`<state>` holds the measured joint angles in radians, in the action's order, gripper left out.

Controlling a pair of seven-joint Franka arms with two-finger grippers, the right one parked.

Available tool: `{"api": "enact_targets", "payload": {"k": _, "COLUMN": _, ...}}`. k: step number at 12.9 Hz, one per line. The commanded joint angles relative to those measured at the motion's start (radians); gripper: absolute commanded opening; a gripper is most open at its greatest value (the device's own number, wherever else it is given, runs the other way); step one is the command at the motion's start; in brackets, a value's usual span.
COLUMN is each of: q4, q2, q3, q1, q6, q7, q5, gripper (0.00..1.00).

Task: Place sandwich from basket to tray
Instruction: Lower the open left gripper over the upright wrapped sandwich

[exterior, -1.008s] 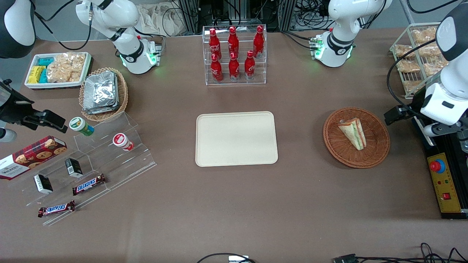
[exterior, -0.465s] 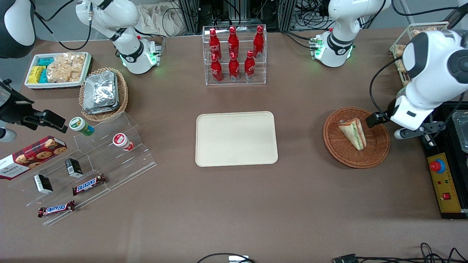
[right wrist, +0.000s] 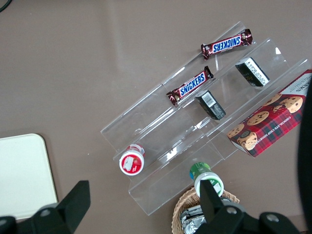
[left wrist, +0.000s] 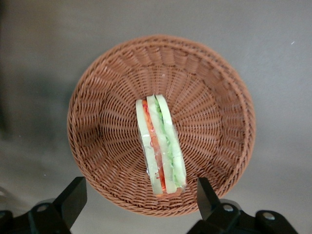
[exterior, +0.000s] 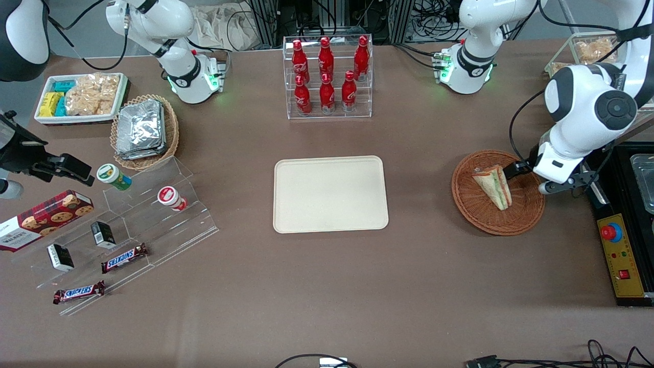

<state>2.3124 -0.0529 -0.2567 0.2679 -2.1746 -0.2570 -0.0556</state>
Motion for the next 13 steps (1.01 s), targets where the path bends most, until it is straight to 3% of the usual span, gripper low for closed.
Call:
{"api": "enact_targets", "payload": {"k": 1, "q4": 0.094, "q2": -0.036, "q3": -0.009, "q1": 0.008, "q6": -0.078, "q7": -0.01, "q5": 0.005, "gripper": 1.0}}
{"api": "enact_targets", "payload": {"k": 3, "q4": 0.145, "q2": -0.016, "q3": -0.01, "q1": 0.007, "q6": -0.152, "q7": -0.01, "q5": 0.005, "gripper": 1.0}}
{"api": "enact_targets", "payload": {"k": 13, "q4": 0.131, "q2": 0.166, "q3": -0.015, "q1": -0.002, "q6": -0.266, "q7": -0.007, "q5": -0.012, "gripper": 1.0}}
